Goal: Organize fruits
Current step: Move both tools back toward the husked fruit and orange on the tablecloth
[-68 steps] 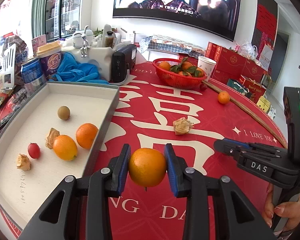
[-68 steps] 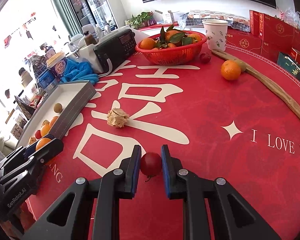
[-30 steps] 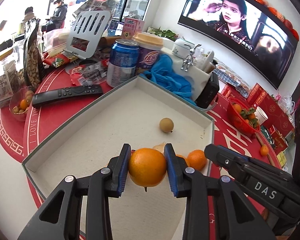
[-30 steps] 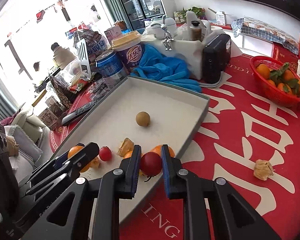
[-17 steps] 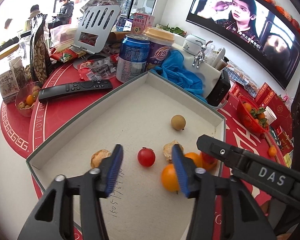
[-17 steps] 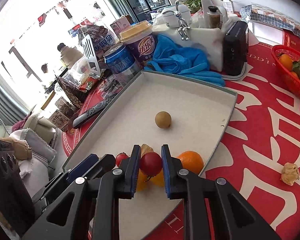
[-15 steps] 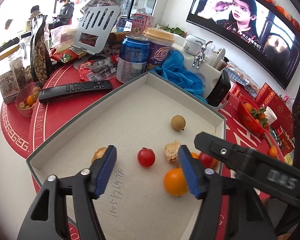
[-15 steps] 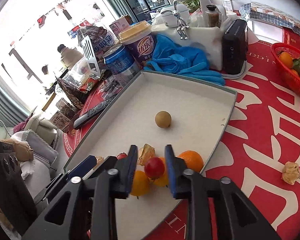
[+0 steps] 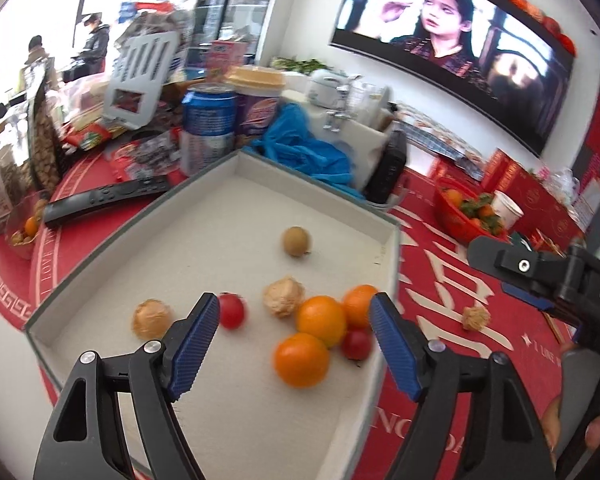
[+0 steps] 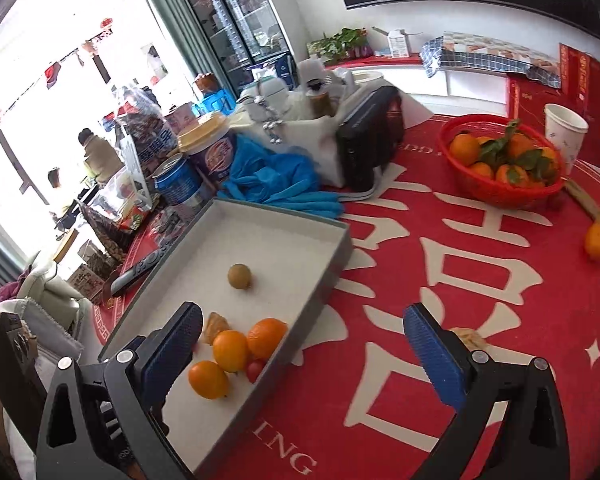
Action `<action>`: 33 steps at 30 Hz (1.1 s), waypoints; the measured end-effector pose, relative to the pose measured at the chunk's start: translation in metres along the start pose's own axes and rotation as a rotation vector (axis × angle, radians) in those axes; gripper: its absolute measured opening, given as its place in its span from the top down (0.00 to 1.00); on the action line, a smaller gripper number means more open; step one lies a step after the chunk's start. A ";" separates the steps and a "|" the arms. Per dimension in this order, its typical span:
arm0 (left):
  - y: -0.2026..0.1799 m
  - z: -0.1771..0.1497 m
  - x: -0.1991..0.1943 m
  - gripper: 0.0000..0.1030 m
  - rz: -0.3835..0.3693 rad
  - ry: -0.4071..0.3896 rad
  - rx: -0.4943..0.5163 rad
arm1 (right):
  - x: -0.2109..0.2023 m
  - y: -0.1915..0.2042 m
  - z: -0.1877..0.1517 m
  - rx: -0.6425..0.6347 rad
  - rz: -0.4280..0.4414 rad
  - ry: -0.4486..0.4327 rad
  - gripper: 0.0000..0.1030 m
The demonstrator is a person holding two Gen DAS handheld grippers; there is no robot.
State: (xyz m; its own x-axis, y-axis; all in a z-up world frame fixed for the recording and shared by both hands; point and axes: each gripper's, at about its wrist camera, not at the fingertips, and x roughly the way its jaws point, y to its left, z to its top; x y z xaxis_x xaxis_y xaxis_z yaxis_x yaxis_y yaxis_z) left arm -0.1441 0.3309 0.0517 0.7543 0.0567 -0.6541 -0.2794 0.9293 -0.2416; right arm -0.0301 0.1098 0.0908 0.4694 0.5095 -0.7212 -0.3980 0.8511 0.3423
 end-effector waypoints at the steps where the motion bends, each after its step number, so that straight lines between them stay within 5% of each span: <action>1: -0.006 -0.002 -0.001 0.21 -0.023 -0.001 0.019 | -0.005 -0.009 -0.001 0.015 -0.018 -0.002 0.01; 9: -0.053 -0.018 0.004 0.19 -0.181 0.045 0.140 | -0.043 -0.104 -0.017 0.168 -0.183 -0.014 0.01; 19: -0.101 -0.042 0.013 0.19 -0.206 0.083 0.296 | -0.043 -0.202 -0.057 0.217 -0.426 0.097 0.00; 29: -0.167 -0.042 0.026 0.18 -0.190 0.136 0.440 | -0.040 -0.203 -0.062 0.106 -0.474 0.151 0.00; 33: -0.193 -0.035 0.030 0.18 -0.130 0.082 0.499 | -0.037 -0.201 -0.062 0.102 -0.475 0.145 0.00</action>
State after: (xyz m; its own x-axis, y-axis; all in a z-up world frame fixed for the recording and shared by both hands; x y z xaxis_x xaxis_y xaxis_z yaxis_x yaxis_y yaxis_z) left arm -0.0884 0.1408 0.0541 0.7090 -0.0811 -0.7005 0.1456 0.9888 0.0330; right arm -0.0168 -0.0881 0.0116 0.4631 0.0464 -0.8851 -0.0845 0.9964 0.0081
